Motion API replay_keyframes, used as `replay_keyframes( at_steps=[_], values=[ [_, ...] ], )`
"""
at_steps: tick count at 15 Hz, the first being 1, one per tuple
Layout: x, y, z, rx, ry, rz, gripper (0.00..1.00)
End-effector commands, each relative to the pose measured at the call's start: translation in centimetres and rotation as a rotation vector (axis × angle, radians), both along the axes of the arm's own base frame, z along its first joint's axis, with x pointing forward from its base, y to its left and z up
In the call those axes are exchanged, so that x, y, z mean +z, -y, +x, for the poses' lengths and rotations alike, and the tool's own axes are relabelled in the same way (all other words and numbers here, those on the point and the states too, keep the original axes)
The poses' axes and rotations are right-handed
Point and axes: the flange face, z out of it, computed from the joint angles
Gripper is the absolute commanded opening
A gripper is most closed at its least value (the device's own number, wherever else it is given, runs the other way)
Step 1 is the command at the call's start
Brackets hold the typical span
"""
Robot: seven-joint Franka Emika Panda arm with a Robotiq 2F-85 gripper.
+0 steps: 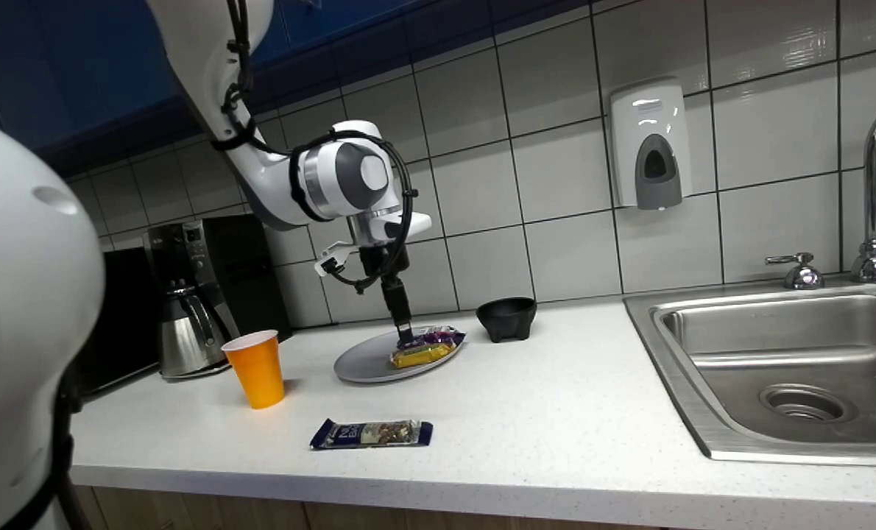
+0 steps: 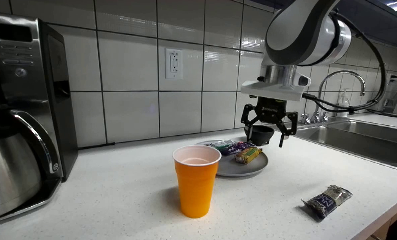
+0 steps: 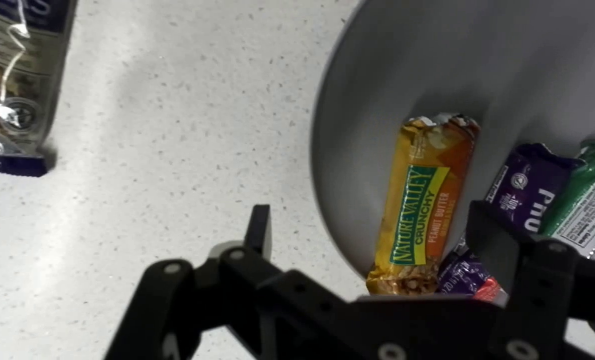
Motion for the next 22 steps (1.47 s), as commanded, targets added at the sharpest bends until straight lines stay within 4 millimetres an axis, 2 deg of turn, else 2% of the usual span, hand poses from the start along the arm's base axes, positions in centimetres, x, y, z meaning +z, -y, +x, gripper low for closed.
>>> replay_keyframes(
  at_steps=[1,3,4,7,17,22],
  values=[
    [1.0,0.6,-3.4,0.049,-0.006,0.003,1.00],
    [0.7,0.8,-4.7,0.080,-0.024,0.009,1.00],
    [0.0,0.5,-2.7,0.039,-0.022,0.001,1.00],
    [-0.1,0.6,-4.0,0.058,-0.032,0.002,1.00],
    [0.0,0.5,-4.1,0.062,-0.031,0.003,1.00],
    [0.1,0.3,-4.6,0.008,-0.033,-0.016,1.00]
  ],
)
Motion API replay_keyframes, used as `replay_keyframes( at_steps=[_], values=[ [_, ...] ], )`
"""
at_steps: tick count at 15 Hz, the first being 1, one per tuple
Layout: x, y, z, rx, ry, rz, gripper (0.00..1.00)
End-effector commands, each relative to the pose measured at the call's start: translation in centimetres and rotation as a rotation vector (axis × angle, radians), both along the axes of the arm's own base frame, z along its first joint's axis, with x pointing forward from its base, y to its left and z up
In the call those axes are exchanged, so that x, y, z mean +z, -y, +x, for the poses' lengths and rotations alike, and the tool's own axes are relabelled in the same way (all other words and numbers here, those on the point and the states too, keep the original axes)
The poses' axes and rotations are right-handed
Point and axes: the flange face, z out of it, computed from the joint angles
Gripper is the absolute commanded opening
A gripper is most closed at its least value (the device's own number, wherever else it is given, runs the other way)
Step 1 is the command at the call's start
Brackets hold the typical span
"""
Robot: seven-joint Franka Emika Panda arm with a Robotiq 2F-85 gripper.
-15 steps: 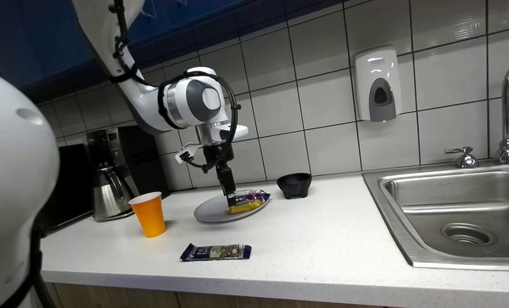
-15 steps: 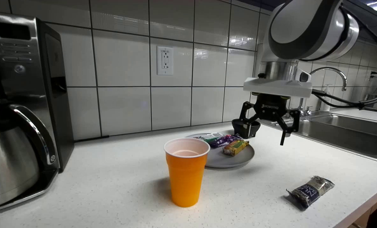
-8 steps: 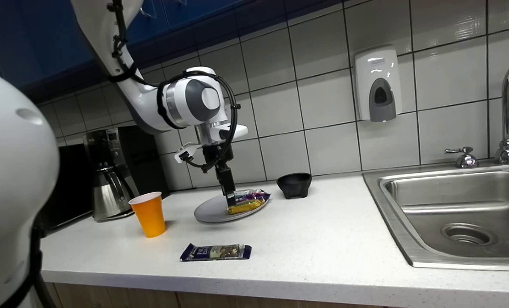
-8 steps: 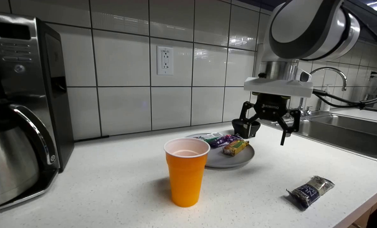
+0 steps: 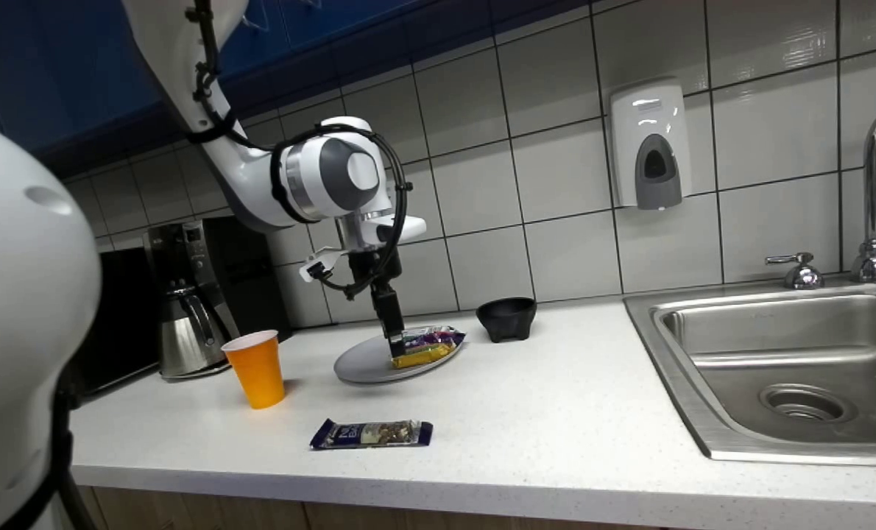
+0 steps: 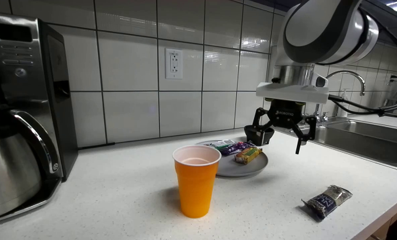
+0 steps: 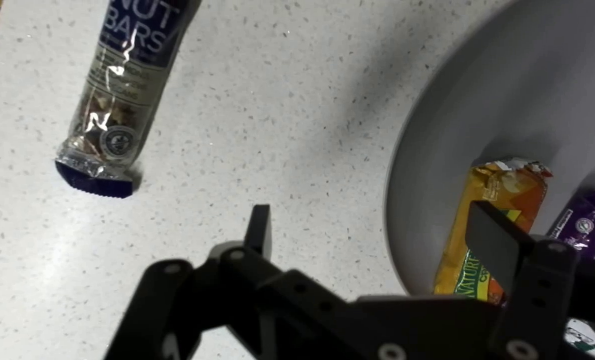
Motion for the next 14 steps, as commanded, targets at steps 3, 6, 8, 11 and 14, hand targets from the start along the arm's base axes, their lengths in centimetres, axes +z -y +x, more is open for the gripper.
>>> replay_keyframes(
  at_steps=[3,6,8,11,14],
  values=[
    [0.5,-0.8,-0.7,-0.079,0.003,-0.041,1.00],
    [0.8,-2.0,-1.3,-0.120,0.005,-0.050,1.00],
    [0.9,-2.6,-1.6,-0.138,0.005,-0.045,1.00],
    [1.1,-3.5,-2.5,-0.150,0.007,-0.035,1.00],
    [1.2,-4.2,-3.6,-0.153,0.006,-0.032,1.00]
  ],
)
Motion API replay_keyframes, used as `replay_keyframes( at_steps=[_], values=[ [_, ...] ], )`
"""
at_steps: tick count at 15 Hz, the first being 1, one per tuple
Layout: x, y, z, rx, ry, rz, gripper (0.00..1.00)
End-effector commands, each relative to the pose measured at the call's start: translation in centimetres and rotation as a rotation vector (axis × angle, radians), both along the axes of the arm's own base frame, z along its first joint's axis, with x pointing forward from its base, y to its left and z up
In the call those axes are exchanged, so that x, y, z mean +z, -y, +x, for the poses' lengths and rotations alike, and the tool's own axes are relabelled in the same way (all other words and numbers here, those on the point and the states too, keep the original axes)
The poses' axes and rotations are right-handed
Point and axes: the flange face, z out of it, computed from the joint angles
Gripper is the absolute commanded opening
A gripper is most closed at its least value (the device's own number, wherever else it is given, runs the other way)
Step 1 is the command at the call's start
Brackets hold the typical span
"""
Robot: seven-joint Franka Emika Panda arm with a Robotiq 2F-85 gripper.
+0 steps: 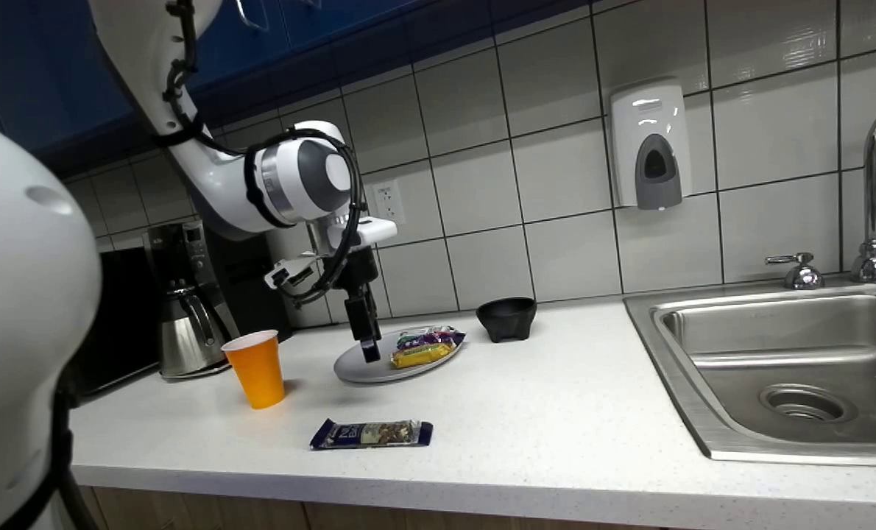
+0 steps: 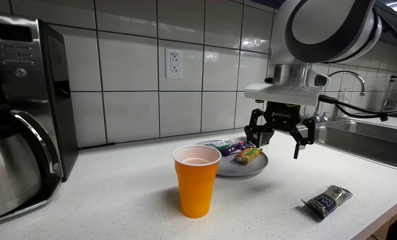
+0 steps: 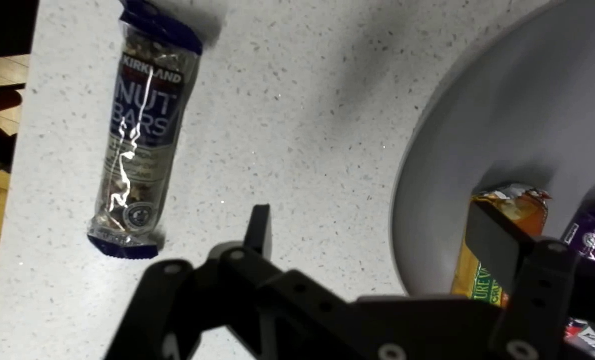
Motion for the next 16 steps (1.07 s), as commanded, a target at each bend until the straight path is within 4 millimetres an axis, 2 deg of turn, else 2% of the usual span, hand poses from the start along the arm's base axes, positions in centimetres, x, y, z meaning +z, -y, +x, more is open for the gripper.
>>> replay_keyframes(
  at_steps=[1,6,16],
  values=[
    [1.0,-0.8,-2.2,-0.018,0.001,0.002,1.00],
    [0.7,-0.5,-4.1,-0.045,-0.005,-0.009,1.00],
    [-1.1,3.0,-6.7,-0.174,-0.051,-0.008,1.00]
  ],
)
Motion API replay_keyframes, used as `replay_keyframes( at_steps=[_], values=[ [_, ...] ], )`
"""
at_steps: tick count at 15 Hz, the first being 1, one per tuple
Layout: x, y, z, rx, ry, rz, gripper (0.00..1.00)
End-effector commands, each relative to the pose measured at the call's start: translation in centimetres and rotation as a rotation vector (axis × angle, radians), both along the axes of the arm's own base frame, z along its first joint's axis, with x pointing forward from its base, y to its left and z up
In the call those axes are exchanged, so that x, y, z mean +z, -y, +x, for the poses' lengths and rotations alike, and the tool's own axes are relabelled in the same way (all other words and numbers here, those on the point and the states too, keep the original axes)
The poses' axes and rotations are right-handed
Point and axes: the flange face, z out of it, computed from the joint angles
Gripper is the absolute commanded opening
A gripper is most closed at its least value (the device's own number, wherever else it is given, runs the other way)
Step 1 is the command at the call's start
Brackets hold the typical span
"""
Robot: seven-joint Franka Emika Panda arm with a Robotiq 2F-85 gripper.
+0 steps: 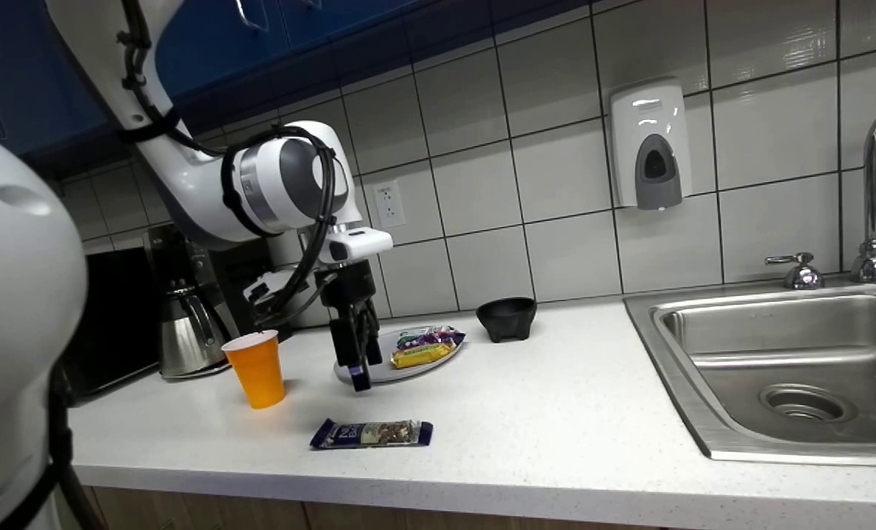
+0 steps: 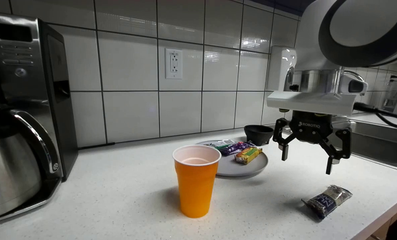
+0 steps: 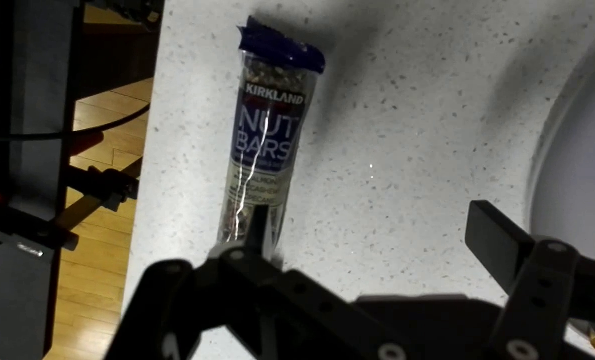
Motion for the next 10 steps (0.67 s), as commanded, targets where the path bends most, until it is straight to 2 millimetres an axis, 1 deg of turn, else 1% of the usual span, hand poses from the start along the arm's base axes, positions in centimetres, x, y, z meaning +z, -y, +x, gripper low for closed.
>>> replay_keyframes(
  at_steps=[1,5,10],
  values=[
    [0.1,0.8,-1.4,-0.048,-0.003,-0.004,1.00],
    [-0.4,0.8,-2.0,-0.059,-0.015,-0.010,1.00],
    [-1.6,0.5,-2.7,-0.059,-0.041,-0.016,1.00]
  ],
)
